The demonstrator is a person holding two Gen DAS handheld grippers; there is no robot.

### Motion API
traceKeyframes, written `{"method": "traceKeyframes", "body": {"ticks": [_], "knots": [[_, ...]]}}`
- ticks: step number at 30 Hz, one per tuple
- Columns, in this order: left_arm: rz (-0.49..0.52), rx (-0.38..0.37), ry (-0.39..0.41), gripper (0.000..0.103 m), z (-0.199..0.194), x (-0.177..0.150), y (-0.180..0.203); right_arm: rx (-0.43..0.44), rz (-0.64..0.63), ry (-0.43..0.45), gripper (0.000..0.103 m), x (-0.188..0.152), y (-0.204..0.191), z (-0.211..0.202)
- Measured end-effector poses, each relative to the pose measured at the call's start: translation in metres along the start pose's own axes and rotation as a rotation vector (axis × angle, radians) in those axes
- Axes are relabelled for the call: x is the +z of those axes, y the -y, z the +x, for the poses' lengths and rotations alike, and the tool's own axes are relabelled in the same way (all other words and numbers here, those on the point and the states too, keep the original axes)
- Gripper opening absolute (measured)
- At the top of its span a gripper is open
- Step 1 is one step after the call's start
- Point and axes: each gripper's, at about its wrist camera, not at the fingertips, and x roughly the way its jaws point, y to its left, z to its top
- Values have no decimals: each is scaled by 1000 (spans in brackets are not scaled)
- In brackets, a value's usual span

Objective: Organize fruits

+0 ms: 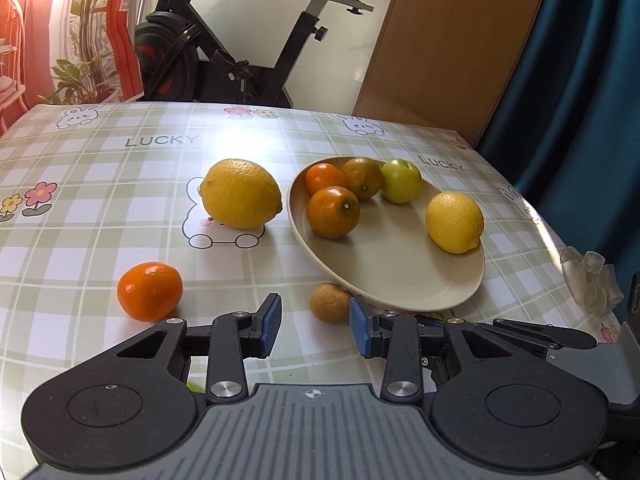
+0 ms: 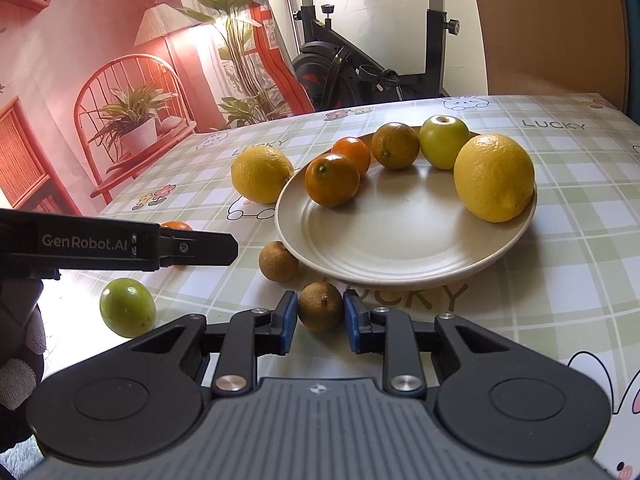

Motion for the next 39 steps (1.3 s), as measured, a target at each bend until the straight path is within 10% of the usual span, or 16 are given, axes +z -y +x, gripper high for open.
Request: {"method": "traceKeyframes", "body": {"ticks": [39], "knots": [[68, -25, -24, 30, 14, -3, 13, 0, 20, -1, 27, 1, 8, -4]]}}
